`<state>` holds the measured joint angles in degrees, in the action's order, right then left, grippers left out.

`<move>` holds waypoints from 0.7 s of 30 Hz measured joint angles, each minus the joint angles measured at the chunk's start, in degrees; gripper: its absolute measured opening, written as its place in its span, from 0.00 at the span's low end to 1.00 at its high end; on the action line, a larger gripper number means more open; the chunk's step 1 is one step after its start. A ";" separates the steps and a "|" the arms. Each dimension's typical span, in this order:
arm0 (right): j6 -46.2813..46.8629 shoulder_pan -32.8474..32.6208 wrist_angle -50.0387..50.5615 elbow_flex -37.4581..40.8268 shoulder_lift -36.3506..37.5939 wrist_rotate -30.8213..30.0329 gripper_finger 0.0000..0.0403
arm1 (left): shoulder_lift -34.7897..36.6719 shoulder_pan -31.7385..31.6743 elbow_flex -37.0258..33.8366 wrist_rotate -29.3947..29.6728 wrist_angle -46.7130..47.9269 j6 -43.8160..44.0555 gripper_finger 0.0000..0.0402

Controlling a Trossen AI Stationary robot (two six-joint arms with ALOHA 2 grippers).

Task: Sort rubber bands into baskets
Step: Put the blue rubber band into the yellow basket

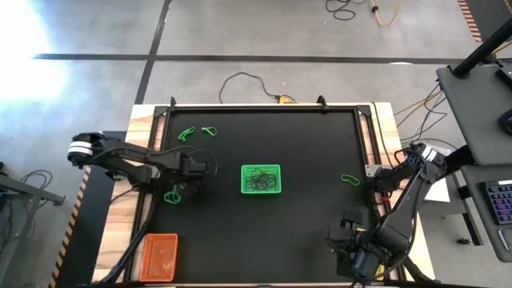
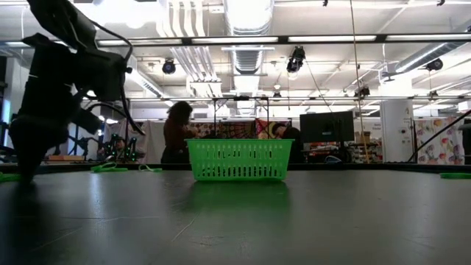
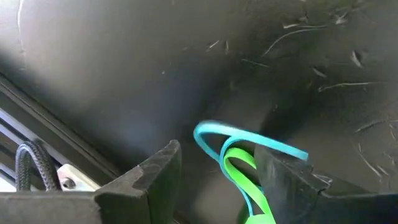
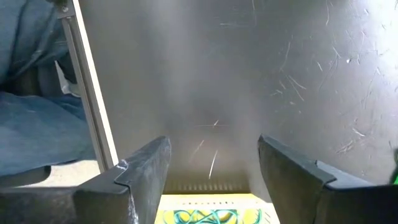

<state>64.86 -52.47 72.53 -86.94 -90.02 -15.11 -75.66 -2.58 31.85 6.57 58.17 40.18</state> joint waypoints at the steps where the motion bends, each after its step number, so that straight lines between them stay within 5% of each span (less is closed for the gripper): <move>1: -0.02 0.00 0.04 0.00 -0.10 0.00 0.58 | -0.46 -0.12 0.08 -0.02 -0.23 -0.14 0.47; 13: -1.95 0.02 0.03 0.00 -0.85 -1.52 0.58 | -3.31 -0.35 2.40 6.32 -5.28 3.71 0.46; 21: -1.98 0.02 0.00 0.02 -0.85 -1.53 0.57 | -6.86 -0.43 2.61 4.42 -6.82 5.68 0.26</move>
<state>62.88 -52.45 72.53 -86.91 -90.87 -16.64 -82.52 -3.01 34.46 10.99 51.35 45.86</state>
